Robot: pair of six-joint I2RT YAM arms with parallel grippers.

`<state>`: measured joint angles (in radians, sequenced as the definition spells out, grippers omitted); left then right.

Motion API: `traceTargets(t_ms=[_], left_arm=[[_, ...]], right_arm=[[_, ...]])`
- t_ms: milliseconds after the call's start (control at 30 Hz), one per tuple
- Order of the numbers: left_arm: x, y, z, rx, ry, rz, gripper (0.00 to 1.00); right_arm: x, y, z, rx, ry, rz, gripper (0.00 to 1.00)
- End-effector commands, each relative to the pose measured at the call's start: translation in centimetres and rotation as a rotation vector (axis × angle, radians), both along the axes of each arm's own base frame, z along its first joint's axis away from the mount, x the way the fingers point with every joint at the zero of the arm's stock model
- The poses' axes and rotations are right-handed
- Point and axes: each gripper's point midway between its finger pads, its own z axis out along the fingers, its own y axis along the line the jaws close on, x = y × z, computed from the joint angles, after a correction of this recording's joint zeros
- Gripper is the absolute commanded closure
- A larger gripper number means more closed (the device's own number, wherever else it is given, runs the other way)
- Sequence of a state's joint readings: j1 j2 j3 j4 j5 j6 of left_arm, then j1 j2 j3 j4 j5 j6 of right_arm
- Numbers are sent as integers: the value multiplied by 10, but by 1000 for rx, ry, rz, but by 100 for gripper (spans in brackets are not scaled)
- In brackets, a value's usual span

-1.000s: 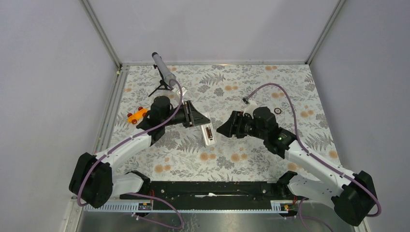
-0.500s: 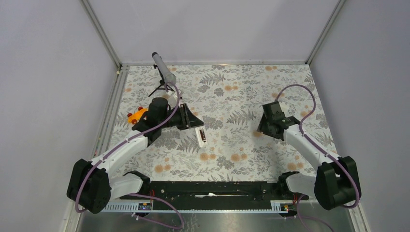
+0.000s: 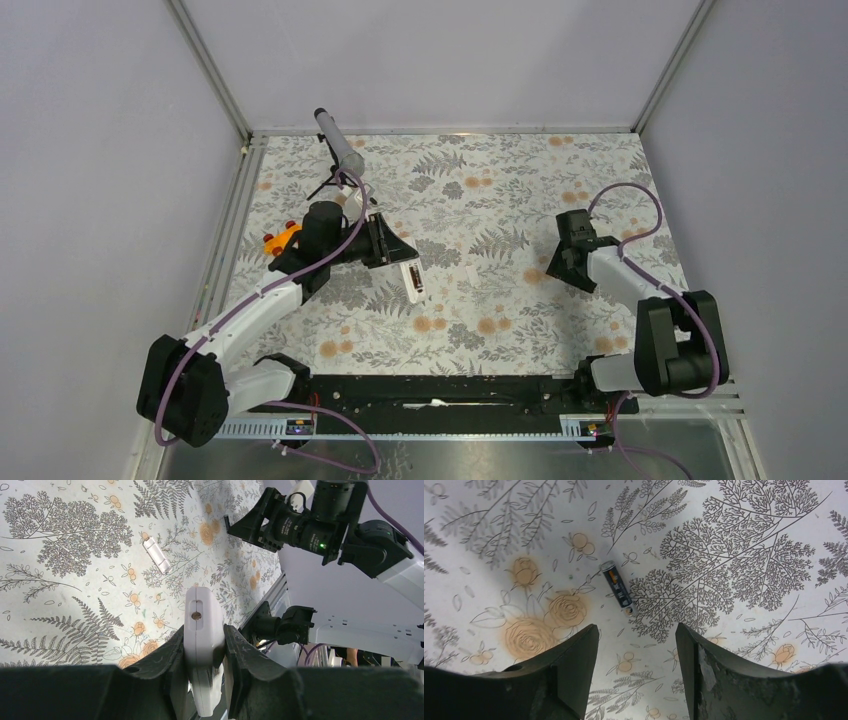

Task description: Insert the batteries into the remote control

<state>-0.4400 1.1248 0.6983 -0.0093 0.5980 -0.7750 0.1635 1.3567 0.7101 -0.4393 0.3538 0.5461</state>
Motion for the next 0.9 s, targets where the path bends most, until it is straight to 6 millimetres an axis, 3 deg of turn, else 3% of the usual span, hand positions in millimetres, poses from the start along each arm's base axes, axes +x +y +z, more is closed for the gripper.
traceTargets(t_ms=[0,300,733,867], left_arm=[[5,-3,19,-39,-73,-21,100],[5,-2,17,-45,-67,-28,100],[5,-1,16,-55,-60,-35,100],[5,0,17,-60,-59,-32,100]], right_arm=[[16,-5,1,-5,-22,-17,36],[26,5,-11,70,25,-8,47],[31,-2,-25,79,84,-30,54],[30,3,-25,105,96,2,72]])
